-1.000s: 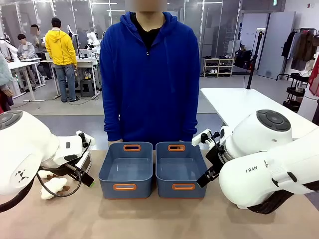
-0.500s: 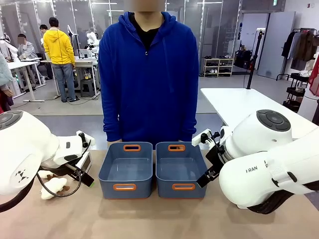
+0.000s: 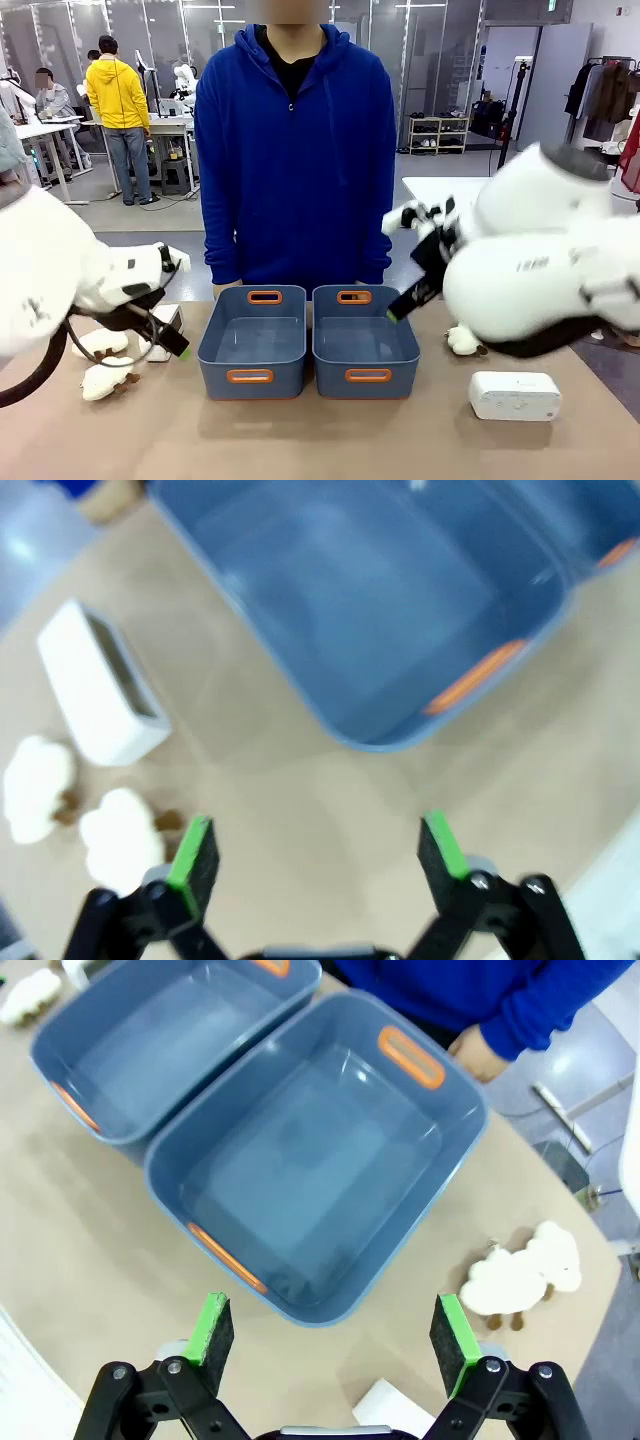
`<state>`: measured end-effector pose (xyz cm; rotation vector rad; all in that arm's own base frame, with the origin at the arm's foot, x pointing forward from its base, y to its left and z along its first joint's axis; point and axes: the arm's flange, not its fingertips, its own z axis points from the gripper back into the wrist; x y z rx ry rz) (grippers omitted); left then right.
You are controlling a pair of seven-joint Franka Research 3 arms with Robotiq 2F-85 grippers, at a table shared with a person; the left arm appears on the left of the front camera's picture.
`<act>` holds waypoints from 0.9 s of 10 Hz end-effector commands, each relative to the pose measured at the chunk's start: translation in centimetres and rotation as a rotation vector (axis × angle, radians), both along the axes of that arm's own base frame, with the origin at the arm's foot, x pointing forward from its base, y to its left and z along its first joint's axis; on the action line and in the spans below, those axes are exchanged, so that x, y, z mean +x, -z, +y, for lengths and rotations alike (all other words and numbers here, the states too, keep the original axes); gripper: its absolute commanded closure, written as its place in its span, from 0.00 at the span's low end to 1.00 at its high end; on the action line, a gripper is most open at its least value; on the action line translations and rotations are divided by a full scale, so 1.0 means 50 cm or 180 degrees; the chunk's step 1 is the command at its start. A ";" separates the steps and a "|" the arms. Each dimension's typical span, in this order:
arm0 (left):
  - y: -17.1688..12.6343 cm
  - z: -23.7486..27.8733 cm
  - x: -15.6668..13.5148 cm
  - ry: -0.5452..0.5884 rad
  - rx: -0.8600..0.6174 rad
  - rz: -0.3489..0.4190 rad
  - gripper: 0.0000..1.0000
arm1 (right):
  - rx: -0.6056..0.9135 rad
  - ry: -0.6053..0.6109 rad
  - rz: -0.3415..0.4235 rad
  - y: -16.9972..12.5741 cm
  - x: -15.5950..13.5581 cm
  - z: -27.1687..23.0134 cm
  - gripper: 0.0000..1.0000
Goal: Sort the digital clocks into the basket.
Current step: Pick up the Digital clock from the table and place it into the empty Plastic storage basket.
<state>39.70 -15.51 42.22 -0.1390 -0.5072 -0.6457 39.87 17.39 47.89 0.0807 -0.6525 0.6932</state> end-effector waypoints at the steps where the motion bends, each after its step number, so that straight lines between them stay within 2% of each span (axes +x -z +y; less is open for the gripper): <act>1: -0.096 0.071 -0.019 0.0377 -0.0520 0.0442 0.00 | 0.0079 -0.0242 0.0269 -0.059 0.015 -0.045 0.00; 2: -0.127 0.104 -0.030 0.0371 -0.0747 0.0495 0.00 | 0.0281 -0.0292 0.0498 -0.081 0.020 -0.069 0.00; 3: -0.150 0.144 -0.042 0.0431 -0.1237 0.0520 0.00 | 0.0731 -0.0321 0.0666 -0.102 0.023 -0.108 0.00; 4: -0.171 0.200 -0.060 0.0357 -0.1704 0.0412 0.00 | 0.1124 -0.0280 0.0939 -0.108 0.023 -0.161 0.00; 5: -0.174 0.259 -0.079 0.0183 -0.1925 0.0216 0.00 | 0.1542 -0.0148 0.1109 -0.103 0.020 -0.223 0.00; 6: -0.167 0.309 -0.099 0.0088 -0.2212 0.0156 0.00 | 0.1979 -0.0165 0.1065 -0.101 0.002 -0.278 0.00; 7: -0.156 0.369 -0.121 -0.0259 -0.2612 0.0299 0.00 | 0.2303 -0.0097 0.0928 -0.094 -0.033 -0.340 0.00; 8: -0.153 0.428 -0.155 -0.0480 -0.2958 0.0217 0.00 | 0.2568 0.0056 0.0780 -0.081 -0.074 -0.411 0.00; 9: -0.153 0.464 -0.177 -0.0676 -0.3038 0.0066 0.00 | 0.2826 0.0209 0.0691 -0.070 -0.104 -0.468 0.00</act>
